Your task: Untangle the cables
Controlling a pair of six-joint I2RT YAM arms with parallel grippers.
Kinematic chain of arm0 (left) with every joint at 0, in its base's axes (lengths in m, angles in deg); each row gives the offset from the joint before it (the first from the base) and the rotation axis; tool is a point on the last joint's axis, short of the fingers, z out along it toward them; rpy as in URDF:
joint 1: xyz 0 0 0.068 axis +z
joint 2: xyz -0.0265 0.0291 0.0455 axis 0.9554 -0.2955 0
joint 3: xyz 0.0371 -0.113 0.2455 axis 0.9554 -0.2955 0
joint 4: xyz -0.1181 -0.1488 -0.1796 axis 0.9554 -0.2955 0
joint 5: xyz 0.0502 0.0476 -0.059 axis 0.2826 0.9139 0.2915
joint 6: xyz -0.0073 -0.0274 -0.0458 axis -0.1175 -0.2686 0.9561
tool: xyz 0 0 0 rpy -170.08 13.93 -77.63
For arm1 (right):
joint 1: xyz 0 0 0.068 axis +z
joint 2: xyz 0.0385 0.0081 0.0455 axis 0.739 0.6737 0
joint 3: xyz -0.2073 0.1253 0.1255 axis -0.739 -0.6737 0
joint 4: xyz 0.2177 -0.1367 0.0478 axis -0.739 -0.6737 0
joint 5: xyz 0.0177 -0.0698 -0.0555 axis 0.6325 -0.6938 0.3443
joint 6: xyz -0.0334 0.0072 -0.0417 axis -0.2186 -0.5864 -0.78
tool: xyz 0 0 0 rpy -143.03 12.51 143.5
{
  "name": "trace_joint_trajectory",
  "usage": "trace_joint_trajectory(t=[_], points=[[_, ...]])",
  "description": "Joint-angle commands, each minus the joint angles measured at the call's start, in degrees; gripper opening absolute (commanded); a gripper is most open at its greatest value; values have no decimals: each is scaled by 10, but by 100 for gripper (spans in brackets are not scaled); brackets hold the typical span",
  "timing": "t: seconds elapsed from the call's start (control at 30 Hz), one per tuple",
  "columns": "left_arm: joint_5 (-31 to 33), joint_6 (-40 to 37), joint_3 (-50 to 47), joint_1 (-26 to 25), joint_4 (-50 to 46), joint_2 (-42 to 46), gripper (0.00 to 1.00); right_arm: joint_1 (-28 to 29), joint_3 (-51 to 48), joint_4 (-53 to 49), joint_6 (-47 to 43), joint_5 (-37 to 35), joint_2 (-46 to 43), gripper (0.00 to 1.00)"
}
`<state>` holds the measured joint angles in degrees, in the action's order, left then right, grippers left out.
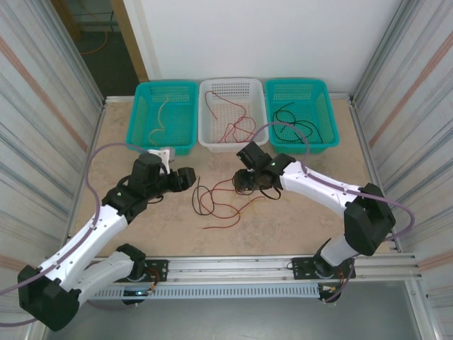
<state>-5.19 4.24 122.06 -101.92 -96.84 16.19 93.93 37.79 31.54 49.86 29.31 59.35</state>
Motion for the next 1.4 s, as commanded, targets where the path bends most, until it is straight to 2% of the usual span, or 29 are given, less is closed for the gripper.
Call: trace_joint_trajectory(t=[0.0,0.2,0.37,0.5,0.6,0.83,1.03,1.37], points=[[-5,13,2,2,-13,-1,64,21,-17,-20,6,-8,6,57],[-10,24,-17,2,22,-22,60,31,-32,-25,3,-22,25,53],[-25,27,-14,2,33,-40,59,51,-39,-17,17,-52,17,53],[-19,23,-20,2,40,-38,59,69,-31,33,-3,-10,36,50],[-11,27,-17,2,28,-35,57,81,1,27,-1,-10,77,42],[2,29,-19,3,6,-4,56,85,20,28,-27,20,131,38],[17,30,-23,3,-16,38,57,86,30,24,-42,4,166,34],[26,47,-38,5,-39,81,58,87,31,20,-59,-7,155,10]])
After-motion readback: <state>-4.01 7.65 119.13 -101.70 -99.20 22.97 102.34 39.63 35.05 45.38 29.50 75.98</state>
